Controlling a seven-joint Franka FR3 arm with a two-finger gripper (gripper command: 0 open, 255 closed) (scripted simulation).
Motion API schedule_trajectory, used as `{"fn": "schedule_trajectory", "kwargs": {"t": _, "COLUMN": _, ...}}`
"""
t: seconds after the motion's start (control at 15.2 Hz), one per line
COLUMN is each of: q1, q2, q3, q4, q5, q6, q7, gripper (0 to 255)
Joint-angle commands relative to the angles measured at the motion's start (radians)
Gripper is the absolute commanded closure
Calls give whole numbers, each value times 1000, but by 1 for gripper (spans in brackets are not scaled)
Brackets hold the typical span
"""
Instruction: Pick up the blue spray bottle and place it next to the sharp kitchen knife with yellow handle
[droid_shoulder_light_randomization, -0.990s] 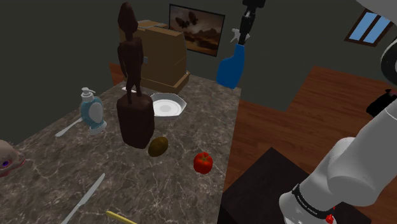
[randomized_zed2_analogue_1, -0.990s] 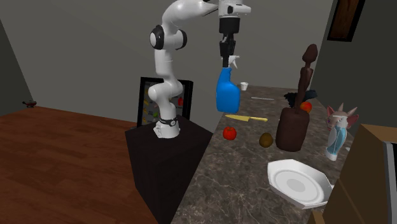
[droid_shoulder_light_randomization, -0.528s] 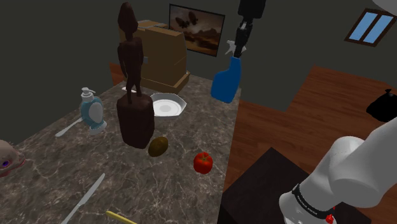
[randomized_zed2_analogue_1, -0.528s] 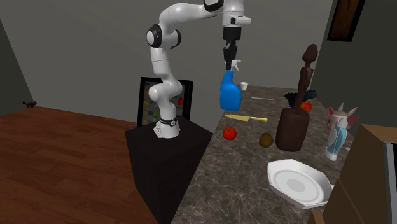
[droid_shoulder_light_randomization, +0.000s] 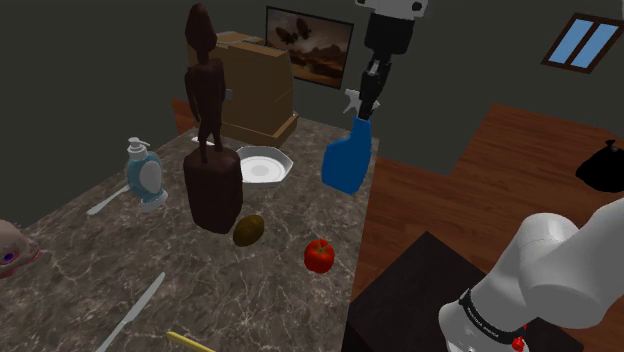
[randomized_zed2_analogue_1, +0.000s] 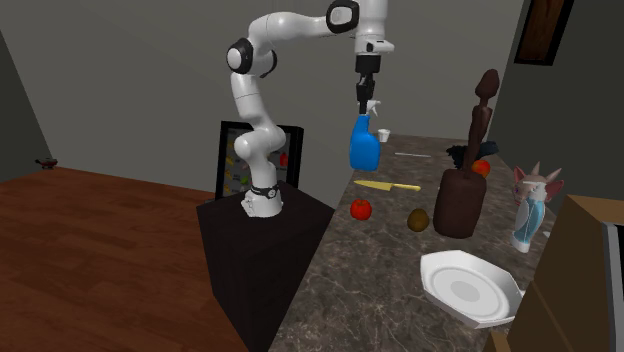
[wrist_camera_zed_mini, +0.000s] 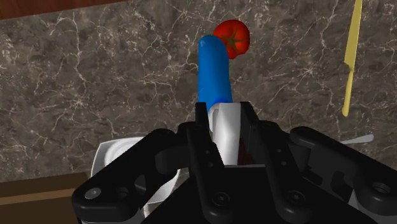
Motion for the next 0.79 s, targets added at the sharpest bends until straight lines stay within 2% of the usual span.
{"fn": "schedule_trajectory", "kwargs": {"t": 0.0, "q1": 17, "q2": -21, "q3": 30, "q4": -33, "q5": 12, "q6": 14, "q7": 47, "gripper": 255}}
{"fn": "schedule_trajectory", "kwargs": {"t": 0.73, "q1": 107, "q2": -51, "q3": 214, "q4": -143, "q5": 82, "q6": 108, "q7": 303, "gripper": 255}}
